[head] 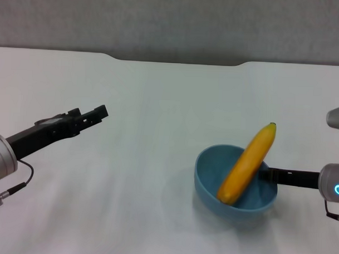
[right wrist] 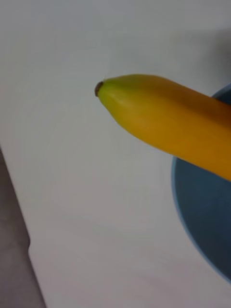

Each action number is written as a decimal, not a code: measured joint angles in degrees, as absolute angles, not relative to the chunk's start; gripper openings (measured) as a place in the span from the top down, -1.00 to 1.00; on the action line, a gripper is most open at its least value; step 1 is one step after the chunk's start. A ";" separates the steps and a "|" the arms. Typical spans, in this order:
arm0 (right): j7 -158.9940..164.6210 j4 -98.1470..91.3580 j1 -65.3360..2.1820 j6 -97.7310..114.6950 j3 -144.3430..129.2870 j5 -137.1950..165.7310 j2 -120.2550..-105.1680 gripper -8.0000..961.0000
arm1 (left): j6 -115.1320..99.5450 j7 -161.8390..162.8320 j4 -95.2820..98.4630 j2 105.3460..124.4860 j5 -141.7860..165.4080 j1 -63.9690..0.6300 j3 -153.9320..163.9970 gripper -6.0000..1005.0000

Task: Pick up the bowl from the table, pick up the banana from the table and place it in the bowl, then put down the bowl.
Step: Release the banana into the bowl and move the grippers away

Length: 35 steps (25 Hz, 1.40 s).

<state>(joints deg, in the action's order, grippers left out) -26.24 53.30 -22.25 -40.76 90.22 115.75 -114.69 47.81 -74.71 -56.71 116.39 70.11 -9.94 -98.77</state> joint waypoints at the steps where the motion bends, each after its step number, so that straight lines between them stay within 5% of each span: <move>1: -26.63 52.04 -23.35 -40.79 90.63 115.92 -114.70 0.81 | 47.58 -74.75 -56.72 116.37 70.13 -9.94 -98.81 -0.80; 23: -32.20 38.20 -41.61 -35.69 90.31 120.61 -115.12 0.79 | 47.37 -74.80 -56.60 116.45 70.14 -10.72 -98.88 -0.80; 35: -32.25 38.46 -40.43 -31.14 80.88 113.25 -115.48 0.79 | 47.49 -74.80 -55.53 116.55 69.70 -10.73 -98.87 -0.79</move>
